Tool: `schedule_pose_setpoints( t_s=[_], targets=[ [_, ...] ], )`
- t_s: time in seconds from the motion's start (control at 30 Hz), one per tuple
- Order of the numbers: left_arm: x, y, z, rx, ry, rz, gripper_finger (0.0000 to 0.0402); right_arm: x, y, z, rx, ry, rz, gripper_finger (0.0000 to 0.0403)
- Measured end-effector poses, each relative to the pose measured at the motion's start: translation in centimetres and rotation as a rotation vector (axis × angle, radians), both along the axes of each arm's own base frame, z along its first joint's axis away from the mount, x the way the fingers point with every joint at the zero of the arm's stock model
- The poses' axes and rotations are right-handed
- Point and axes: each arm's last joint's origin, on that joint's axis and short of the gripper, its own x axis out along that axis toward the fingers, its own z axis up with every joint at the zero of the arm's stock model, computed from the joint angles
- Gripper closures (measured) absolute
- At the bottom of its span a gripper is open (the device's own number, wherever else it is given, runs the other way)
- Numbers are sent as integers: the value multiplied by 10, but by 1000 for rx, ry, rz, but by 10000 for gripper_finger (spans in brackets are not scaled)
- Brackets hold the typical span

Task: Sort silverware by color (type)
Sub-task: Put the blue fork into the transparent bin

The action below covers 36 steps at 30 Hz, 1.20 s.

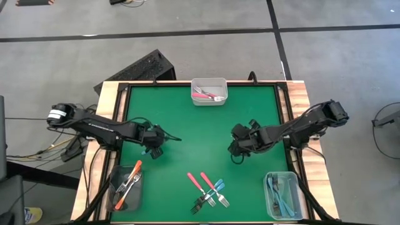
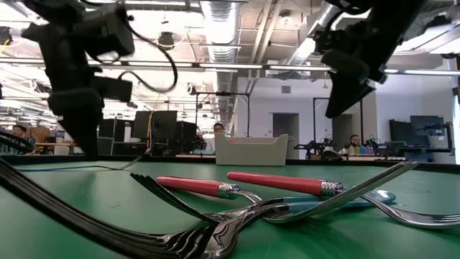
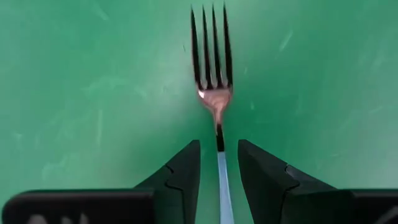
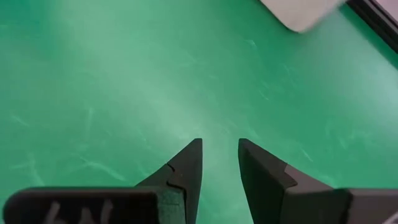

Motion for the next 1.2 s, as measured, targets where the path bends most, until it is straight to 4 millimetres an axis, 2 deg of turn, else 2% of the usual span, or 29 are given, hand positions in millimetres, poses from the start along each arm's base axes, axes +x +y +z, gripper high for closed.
schedule_pose_setpoints(
  t_s=[0.2, 0.27, 0.37, 0.47, 0.6, 0.77, 0.87, 1.0, 1.2],
  targets=[
    [5, -1, -18, -8, 106, -5, 313, 11, -7, 0, 2, -35, 83, 275],
    [6, -1, -20, -4, 124, -6, 331, 12, -11, -1, 23, -30, 107, 275],
    [7, -3, -21, 14, 113, -19, 380, 17, -19, -1, 24, -48, 107, 275],
    [8, -4, -17, 33, 58, -52, 394, 26, -30, -5, 47, -60, 98, 279],
    [21, -8, -4, 143, -140, -119, 399, 44, -38, -5, 137, -181, 172, 287],
    [46, -19, 14, 169, -505, -311, 400, 78, -24, -5, 242, -456, 374, 290],
    [57, -22, 27, 194, -726, -355, 401, 93, -16, -9, 247, -566, 432, 285],
    [62, -23, 38, 245, -840, -386, 401, 103, -11, -18, 236, -635, 455, 271],
    [65, -20, 47, 292, -929, -386, 401, 116, -12, -13, 155, -833, 482, 243]
  ],
)
